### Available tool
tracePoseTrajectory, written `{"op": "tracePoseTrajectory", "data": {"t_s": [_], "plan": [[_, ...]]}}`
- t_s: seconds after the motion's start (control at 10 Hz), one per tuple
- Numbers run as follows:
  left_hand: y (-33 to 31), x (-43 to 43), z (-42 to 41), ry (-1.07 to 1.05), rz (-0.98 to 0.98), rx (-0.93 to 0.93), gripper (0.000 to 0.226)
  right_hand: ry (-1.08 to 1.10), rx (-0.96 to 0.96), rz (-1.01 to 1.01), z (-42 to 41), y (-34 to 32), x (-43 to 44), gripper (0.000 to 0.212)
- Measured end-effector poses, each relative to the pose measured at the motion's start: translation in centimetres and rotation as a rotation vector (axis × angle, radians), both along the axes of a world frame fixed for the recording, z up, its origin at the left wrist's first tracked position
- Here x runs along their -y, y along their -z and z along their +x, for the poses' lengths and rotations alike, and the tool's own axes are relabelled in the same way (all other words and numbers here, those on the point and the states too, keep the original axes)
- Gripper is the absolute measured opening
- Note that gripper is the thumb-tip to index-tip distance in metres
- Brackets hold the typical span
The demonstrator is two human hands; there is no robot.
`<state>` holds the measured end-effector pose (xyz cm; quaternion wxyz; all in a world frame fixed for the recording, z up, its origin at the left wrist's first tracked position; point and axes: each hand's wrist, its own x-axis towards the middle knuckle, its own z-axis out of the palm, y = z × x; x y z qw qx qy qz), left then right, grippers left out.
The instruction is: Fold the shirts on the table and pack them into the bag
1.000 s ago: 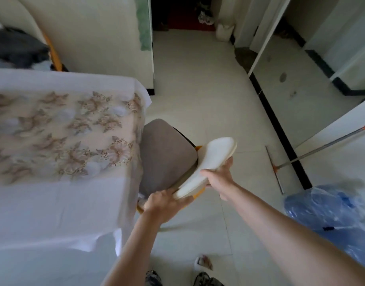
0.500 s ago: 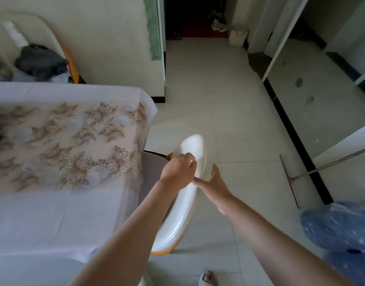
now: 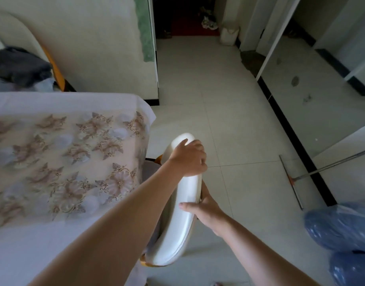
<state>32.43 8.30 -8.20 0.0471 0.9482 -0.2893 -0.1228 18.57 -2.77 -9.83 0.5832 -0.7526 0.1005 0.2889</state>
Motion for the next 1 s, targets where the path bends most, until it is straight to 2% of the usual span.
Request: {"op": "tracePoseTrajectory", "data": {"t_s": [0.1, 0.3, 0.4, 0.5, 0.7, 0.8, 0.9, 1.0], "plan": [[0.3, -4.2, 2.9, -0.069, 0.001, 0.007, 0.036, -0.007, 0.028, 0.016, 2.4, 0.0, -3.7, 0.095], [-0.9, -11.6, 5.8, -0.246, -0.113, 0.041, 0.034, 0.085, 0.11, 0.005, 3.4, -0.2, -11.6, 0.088], [-1.0, -12.4, 3.6, -0.329, -0.196, -0.056, 0.068, 0.111, 0.102, -0.04, 3.5, 0.4, -13.3, 0.093], [-0.4, -13.3, 1.7, -0.369, -0.261, -0.088, 0.08, 0.117, 0.084, -0.12, 3.6, 1.1, -14.5, 0.098], [0.2, -14.2, 1.6, -0.415, -0.35, -0.116, 0.076, 0.027, -0.016, -0.239, 4.0, -0.5, -14.5, 0.104], [0.2, -13.9, 0.9, -0.444, -0.364, -0.189, 0.079, 0.005, -0.049, -0.264, 4.2, -0.9, -14.2, 0.099], [-1.2, -14.3, 0.2, -0.47, -0.423, -0.305, 0.076, 0.015, -0.056, -0.215, 3.8, -1.7, -13.9, 0.093], [-2.5, -15.1, -1.3, -0.491, -0.543, -0.342, 0.064, 0.032, -0.026, -0.15, 4.1, -3.0, -13.5, 0.085]]}}
